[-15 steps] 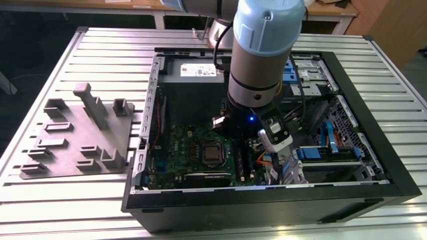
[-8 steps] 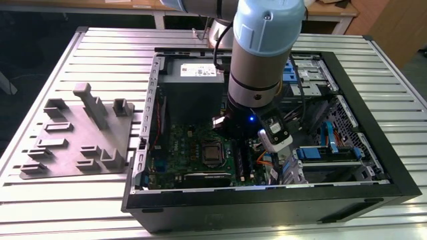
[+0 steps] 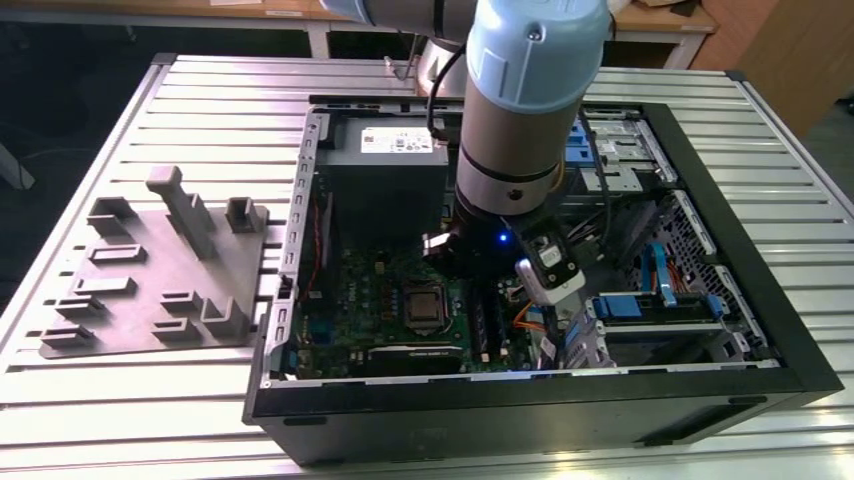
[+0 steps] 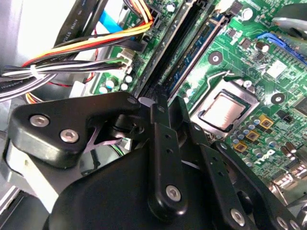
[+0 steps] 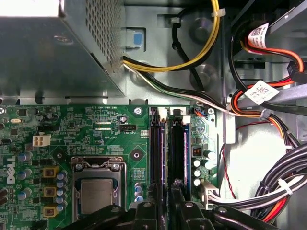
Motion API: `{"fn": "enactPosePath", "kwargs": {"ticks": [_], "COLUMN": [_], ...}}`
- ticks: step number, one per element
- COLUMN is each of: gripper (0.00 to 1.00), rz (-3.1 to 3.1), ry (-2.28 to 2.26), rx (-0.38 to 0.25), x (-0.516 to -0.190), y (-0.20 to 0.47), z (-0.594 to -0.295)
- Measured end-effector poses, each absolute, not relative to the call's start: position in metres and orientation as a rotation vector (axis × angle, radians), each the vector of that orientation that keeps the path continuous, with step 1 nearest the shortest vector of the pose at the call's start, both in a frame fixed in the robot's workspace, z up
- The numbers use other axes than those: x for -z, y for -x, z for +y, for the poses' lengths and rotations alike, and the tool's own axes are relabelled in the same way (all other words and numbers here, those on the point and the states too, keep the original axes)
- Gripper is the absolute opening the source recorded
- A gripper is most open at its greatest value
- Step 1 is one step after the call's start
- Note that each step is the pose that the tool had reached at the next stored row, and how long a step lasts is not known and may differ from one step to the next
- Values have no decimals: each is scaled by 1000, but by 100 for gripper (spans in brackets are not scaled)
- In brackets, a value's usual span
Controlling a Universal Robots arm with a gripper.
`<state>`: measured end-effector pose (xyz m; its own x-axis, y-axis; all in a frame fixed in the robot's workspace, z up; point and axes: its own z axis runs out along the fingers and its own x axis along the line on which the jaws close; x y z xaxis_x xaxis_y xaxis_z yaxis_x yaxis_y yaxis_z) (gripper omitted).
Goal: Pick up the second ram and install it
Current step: 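Insert the second ram into the second slot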
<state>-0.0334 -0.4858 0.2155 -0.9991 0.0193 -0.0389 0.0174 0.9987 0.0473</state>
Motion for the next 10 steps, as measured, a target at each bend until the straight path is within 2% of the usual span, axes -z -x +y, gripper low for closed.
{"fn": "enactPosePath", "kwargs": {"ticks": [10], "gripper": [25], "rz": [3101], "ry": [-29], "rx": [-74], "x": [-234], "y": [33], "z": [-486]}}
